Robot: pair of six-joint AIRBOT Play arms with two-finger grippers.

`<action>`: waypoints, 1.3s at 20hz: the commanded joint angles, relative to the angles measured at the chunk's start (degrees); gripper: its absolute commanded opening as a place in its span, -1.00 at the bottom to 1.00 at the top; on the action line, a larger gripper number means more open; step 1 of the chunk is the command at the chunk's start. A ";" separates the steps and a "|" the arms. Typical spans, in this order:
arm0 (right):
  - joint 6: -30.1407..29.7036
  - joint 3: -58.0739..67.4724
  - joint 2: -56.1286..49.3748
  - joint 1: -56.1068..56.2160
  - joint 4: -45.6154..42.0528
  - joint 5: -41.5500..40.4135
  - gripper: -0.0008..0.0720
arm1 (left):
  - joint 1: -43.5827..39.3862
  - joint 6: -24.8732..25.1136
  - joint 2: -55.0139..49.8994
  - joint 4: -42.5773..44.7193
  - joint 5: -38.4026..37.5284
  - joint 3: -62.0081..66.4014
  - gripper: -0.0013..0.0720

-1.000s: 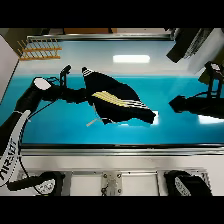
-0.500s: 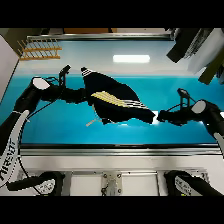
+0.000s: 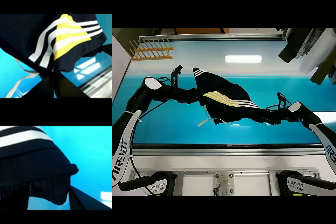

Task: Fold the clothes and pants, and hang the long-sleeved shirts on hangers.

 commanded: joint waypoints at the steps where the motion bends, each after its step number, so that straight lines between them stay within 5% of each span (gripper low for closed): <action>1: 0.04 -0.11 -1.03 1.57 2.45 -5.73 0.37 | 0.07 0.02 -0.02 0.00 0.07 0.00 -0.94; 2: 0.00 -0.11 -1.03 1.64 2.47 -6.34 -0.02 | 0.07 0.02 -0.02 0.00 0.07 0.00 -0.94; 3: -0.09 -0.11 -1.03 1.64 2.45 -6.38 -0.70 | 0.07 0.02 -0.02 0.00 0.07 0.00 -0.94; 4: -0.20 -0.11 -1.01 1.62 2.29 -6.49 -0.95 | 0.07 0.04 -0.02 0.02 0.09 0.02 -0.94; 8: -0.15 6.12 1.97 1.09 -6.36 -0.04 -0.95 | 1.92 0.02 0.39 -0.02 -0.85 3.63 -0.94; 14: -0.15 34.18 16.59 0.22 -16.61 16.74 -0.96 | 7.34 -0.09 10.71 -0.20 -2.08 29.22 -0.94; 19: 0.28 48.70 29.27 0.22 -16.46 17.25 -0.96 | 7.43 -0.04 22.71 0.00 -1.25 43.19 -0.94; 26: 3.91 50.27 42.16 0.22 -16.46 17.35 -0.96 | 7.43 -0.07 35.17 0.04 -0.28 45.62 -0.94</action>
